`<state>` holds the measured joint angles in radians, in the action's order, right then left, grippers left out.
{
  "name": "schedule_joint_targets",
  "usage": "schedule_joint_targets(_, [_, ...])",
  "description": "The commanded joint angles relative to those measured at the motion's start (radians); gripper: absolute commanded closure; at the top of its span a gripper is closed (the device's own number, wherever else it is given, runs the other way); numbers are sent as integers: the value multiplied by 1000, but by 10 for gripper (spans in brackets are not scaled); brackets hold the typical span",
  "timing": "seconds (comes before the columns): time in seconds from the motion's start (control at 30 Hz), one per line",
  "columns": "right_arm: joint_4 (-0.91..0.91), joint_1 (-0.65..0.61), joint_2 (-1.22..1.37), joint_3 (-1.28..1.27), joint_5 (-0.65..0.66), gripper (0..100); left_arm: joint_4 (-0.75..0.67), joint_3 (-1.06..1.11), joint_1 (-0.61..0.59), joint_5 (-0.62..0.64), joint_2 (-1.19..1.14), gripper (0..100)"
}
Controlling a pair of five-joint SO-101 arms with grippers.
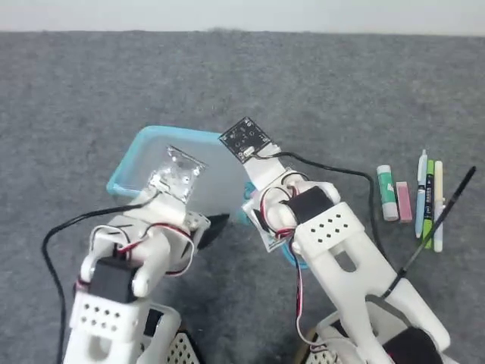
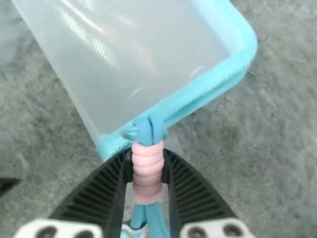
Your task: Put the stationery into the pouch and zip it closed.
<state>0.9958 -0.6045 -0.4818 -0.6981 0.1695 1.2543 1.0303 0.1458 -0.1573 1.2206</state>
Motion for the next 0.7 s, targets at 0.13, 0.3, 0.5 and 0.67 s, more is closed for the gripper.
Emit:
schedule_joint_targets(0.13, [82, -7, -18, 141, -8, 993, -97, 67, 28, 6, 20, 694])
schedule_joint_targets(0.3, [87, -13, -18, 157, -5, 993, -133, 81, 46, 25, 20, 673])
schedule_joint_targets(0.5, [108, -51, -19, 158, -5, 993, -222, 139, 118, 46, 18, 672])
schedule_joint_targets(0.67, [153, -70, -70, 175, -5, 993, -281, 176, 117, 43, 17, 673])
